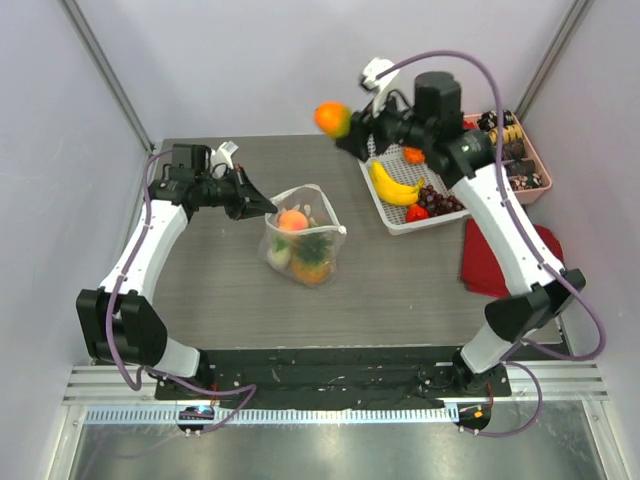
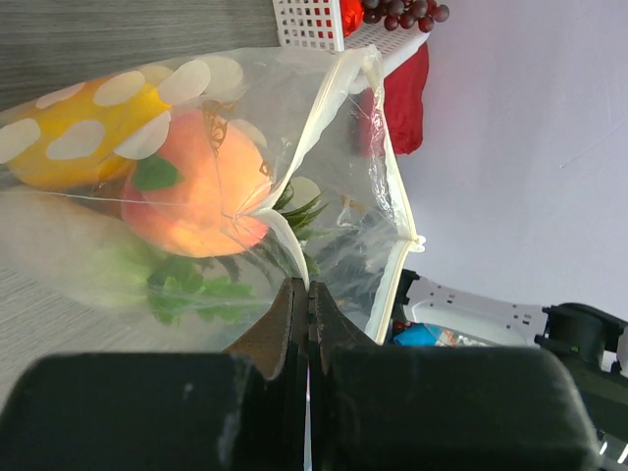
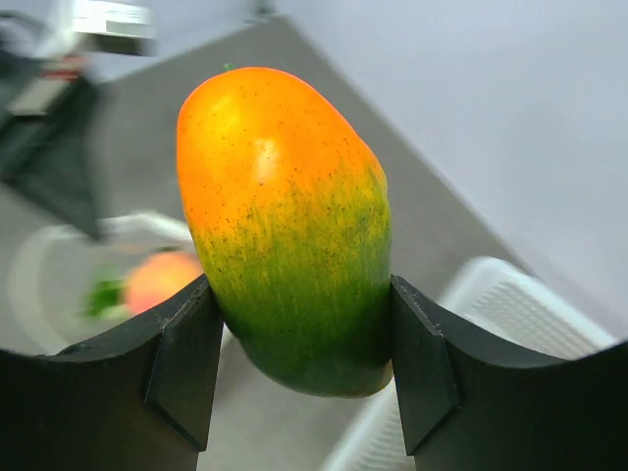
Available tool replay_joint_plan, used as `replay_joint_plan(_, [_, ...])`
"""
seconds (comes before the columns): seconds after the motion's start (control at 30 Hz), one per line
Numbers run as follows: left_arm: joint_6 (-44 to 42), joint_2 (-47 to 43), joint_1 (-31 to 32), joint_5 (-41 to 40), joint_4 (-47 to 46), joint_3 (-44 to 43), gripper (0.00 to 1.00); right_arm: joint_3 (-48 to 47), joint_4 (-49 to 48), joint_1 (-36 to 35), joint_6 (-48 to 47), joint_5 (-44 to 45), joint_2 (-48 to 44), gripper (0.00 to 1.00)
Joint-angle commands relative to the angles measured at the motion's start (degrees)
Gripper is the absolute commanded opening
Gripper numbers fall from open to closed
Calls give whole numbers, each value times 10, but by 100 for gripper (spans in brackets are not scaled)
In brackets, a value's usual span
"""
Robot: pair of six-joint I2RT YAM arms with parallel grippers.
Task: Place the food in the zip-top bag and seal the zipper
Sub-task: Pick up the fake fruit from the bin, then place the fake fruit in the zipper food storage bag.
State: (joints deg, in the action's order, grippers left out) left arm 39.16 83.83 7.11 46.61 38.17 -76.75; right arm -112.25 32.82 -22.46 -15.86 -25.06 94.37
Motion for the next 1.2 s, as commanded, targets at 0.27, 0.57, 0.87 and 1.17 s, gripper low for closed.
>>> replay_joint_plan(0.27, [-52, -54, 4, 10, 8, 2, 0, 125, 81, -159, 86, 4, -20, 1])
replay_joint_plan(0.57, [-63, -63, 4, 18, 3, 9, 0, 136, 74, -196, 86, -9, 12, 1])
replay_joint_plan(0.87, [-68, -68, 5, 14, 1, 6, 0, 106, 110, -203, 139, -36, 58, 36])
replay_joint_plan(1.17, [-73, -69, 5, 9, 8, 5, 0, 53, 160, -203, 144, -26, 26, 82])
